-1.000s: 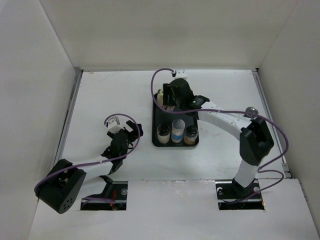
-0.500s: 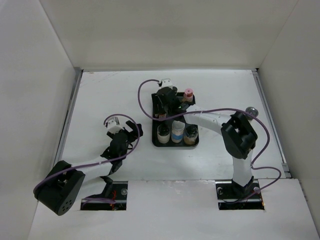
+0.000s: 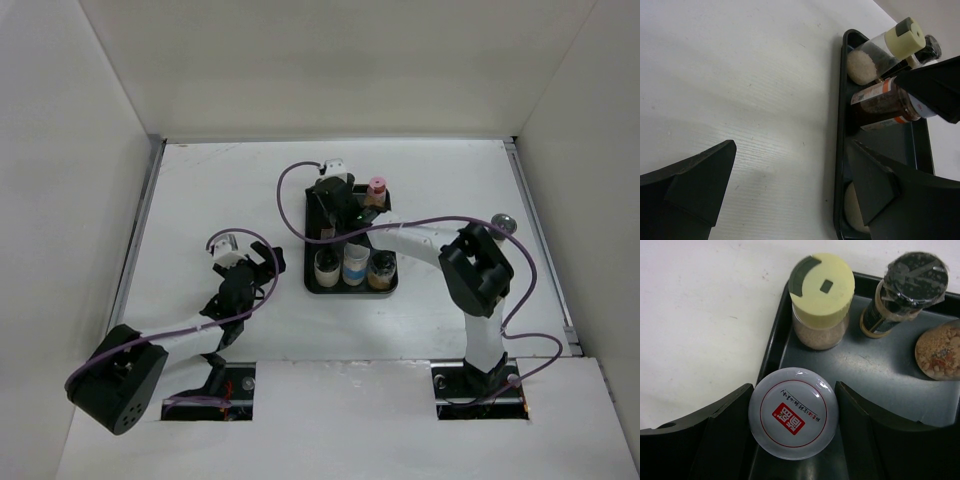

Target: Organize the condiment bottles

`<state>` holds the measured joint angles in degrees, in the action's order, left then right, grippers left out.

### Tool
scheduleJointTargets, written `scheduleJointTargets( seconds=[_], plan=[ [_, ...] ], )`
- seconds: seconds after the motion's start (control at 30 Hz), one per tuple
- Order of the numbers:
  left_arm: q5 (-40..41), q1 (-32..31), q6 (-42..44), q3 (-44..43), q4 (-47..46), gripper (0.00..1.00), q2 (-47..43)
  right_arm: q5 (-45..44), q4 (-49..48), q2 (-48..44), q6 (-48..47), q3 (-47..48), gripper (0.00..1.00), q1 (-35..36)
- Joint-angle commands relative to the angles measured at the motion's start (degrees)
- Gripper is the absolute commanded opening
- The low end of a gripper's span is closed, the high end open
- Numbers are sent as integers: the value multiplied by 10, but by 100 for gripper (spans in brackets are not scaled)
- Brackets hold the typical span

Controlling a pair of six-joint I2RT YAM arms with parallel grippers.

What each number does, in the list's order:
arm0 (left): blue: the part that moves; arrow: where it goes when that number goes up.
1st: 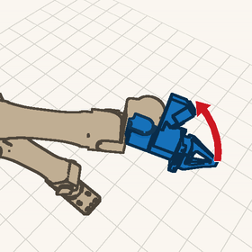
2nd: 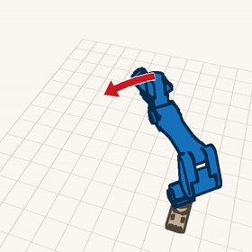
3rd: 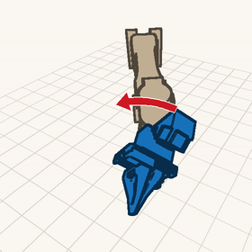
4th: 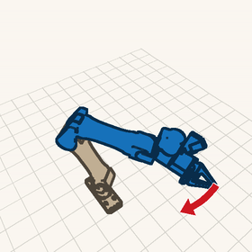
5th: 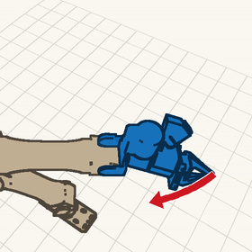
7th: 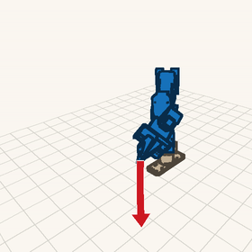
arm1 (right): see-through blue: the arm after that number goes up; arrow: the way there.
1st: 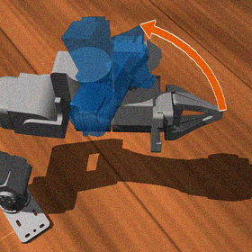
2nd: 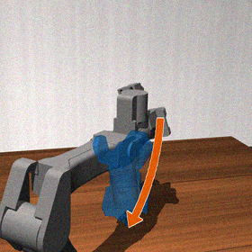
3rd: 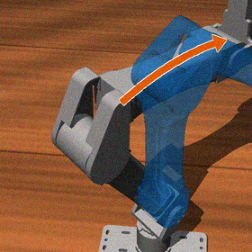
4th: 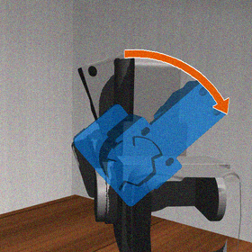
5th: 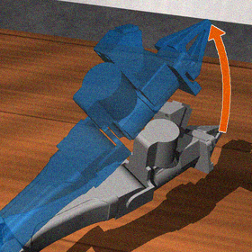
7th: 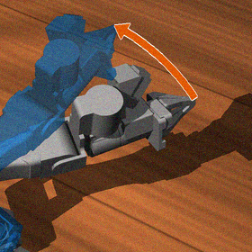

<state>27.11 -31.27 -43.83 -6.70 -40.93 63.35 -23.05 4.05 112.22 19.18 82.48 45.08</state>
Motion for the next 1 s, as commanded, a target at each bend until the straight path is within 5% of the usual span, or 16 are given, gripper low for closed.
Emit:
scheduleJointTargets(
  seconds=[0.0,0.33,0.5,0.6,0.8,0.97],
  plan=[
    [-3,-2,4,5,-21,94,-14,-17,-64,-3,1,-1,60,2],
    [-9,1,3,8,-13,94,-36,-16,-64,-9,5,-4,73,7],
    [-9,0,3,10,-11,94,-45,-26,-52,-53,3,7,95,8],
    [-7,4,3,13,-4,94,-59,-33,-47,-89,-7,8,99,8],
    [-6,3,3,16,8,94,-79,-89,-34,-218,-19,-46,100,-27],
    [7,-11,3,19,15,94,-86,-235,-5,-403,-17,-188,100,-131]
  ],
)
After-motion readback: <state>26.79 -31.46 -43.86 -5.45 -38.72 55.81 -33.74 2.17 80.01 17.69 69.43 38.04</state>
